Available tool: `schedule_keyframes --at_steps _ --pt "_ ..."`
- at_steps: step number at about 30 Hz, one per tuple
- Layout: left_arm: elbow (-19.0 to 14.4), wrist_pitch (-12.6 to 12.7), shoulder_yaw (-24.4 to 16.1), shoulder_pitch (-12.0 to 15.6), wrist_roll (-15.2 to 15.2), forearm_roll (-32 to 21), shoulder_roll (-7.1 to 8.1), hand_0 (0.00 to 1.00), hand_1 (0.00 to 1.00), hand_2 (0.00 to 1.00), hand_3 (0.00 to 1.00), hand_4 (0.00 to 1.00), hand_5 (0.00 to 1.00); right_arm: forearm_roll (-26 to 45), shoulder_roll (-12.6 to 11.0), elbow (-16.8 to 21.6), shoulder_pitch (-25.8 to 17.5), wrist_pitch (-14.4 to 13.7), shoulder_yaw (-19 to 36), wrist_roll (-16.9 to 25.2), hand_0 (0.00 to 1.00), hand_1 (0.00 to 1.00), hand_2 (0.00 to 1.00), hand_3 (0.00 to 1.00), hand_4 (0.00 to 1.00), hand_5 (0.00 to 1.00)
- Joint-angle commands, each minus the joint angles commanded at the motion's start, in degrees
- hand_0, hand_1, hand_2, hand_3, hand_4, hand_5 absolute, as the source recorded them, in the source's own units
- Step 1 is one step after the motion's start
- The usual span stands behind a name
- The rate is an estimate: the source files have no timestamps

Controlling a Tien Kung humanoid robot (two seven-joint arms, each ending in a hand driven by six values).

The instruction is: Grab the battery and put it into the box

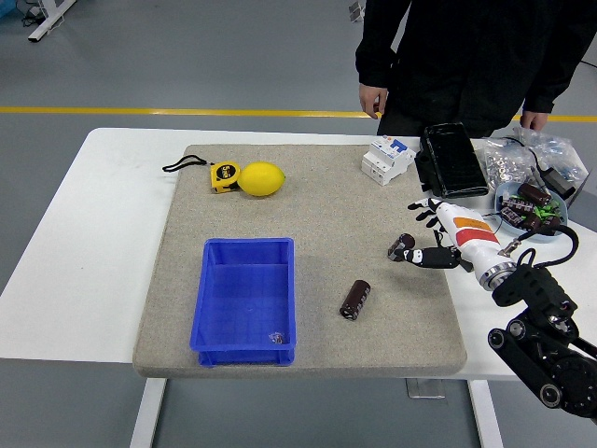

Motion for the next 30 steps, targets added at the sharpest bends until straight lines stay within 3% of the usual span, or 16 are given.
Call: schedule_keyframes --at_steps 3,4,9,10,15,16,30 --pt "0.0 0.0 0.0 0.1 0.1 0.3 0.01 0.728 0.683 0.691 0.595 0.64 0.575 0.1 0.2 -0.9 0.2 -1.0 -0.9 0.3 0.465 0.558 0.617 0.74 0.998 0.398" --pt "0.0 0.0 0.0 0.1 0.2 0.3 0.03 0.727 0.684 0.691 0.595 0.639 0.574 0.1 0.3 -1.2 0.3 -1.4 -1.2 0.4 0.464 0.548 0.594 0.638 0.998 0.398" --pt "0.0 -0.1 0.0 0.2 0.5 0.9 0.23 0.727 0.684 0.691 0.595 0.639 0.574 0.5 1.0 -3.6 0.7 -2.8 -2.9 1.2 0.464 0.548 0.594 0.638 0.998 0.398" --pt "0.0 -0.1 0.1 0.3 0.5 0.9 0.27 0.727 0.684 0.69 0.594 0.64 0.575 0.6 1.2 -4.3 0.8 -3.2 -3.2 1.3 0.46 0.535 0.563 0.591 0.998 0.391" --pt "0.0 0.0 0.3 0.1 0.5 0.7 0.36 0.727 0.684 0.69 0.594 0.64 0.575 0.6 1.5 -6.0 1.3 -4.9 -4.5 1.8 0.46 0.535 0.563 0.591 0.998 0.391" --pt "0.0 0.0 0.4 0.0 0.5 0.5 0.39 0.726 0.684 0.693 0.594 0.639 0.571 0.6 1.6 -6.3 1.5 -5.1 -4.7 1.9 0.423 0.523 0.526 0.546 0.997 0.37" --pt "0.0 0.0 0.4 -0.8 0.7 1.1 0.33 0.727 0.685 0.694 0.593 0.64 0.57 2.0 3.0 -11.8 2.5 -7.4 -5.2 2.7 0.39 0.507 0.507 0.523 0.962 0.35"
